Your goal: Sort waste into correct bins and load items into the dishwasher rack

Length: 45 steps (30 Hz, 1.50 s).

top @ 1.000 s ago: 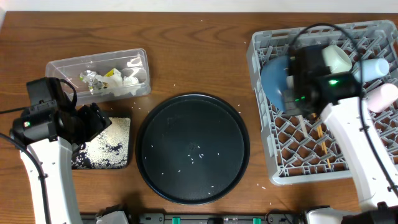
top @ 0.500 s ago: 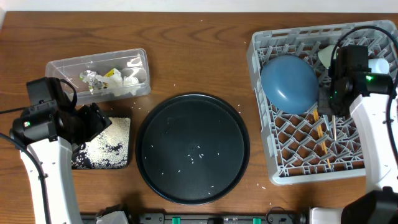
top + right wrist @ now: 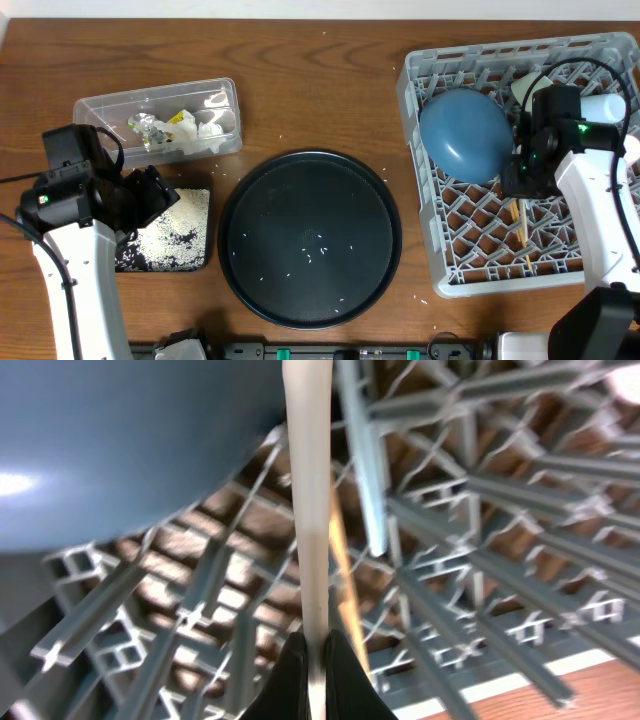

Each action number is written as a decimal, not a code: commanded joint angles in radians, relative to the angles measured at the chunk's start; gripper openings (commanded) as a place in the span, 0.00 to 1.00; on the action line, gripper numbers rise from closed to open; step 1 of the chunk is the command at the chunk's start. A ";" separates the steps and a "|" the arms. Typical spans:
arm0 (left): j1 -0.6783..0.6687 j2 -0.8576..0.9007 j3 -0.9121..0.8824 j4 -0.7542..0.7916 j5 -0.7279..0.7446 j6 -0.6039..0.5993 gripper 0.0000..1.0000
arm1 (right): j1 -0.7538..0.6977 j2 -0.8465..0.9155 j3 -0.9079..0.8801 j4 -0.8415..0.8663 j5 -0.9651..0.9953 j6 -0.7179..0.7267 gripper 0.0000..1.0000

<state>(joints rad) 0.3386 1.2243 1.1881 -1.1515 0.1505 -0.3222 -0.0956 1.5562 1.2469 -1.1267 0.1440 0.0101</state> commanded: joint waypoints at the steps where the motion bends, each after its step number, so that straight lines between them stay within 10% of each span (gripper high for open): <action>1: 0.003 0.005 0.009 -0.003 -0.002 -0.013 0.83 | -0.008 0.007 -0.008 -0.019 -0.073 -0.011 0.01; 11: 0.003 0.005 0.009 -0.004 -0.002 -0.013 0.83 | -0.008 0.008 -0.020 -0.013 -0.069 -0.016 0.04; 17: 0.003 0.005 0.009 -0.008 -0.002 -0.013 0.84 | -0.008 0.008 -0.020 -0.014 -0.069 -0.016 0.34; 26: 0.003 0.005 0.009 -0.008 -0.002 -0.013 0.83 | -0.008 0.008 -0.020 -0.016 -0.075 -0.015 0.41; 33: -0.010 0.005 0.009 0.008 0.055 0.027 0.84 | -0.008 0.008 -0.020 -0.018 -0.251 -0.015 0.65; 45: -0.434 0.071 0.014 0.178 0.055 0.135 0.84 | -0.008 0.007 -0.010 0.120 -0.388 -0.019 0.84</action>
<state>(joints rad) 0.0048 1.2533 1.1881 -0.9829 0.2543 -0.2195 -0.0956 1.5570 1.2331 -1.0328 -0.2085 -0.0078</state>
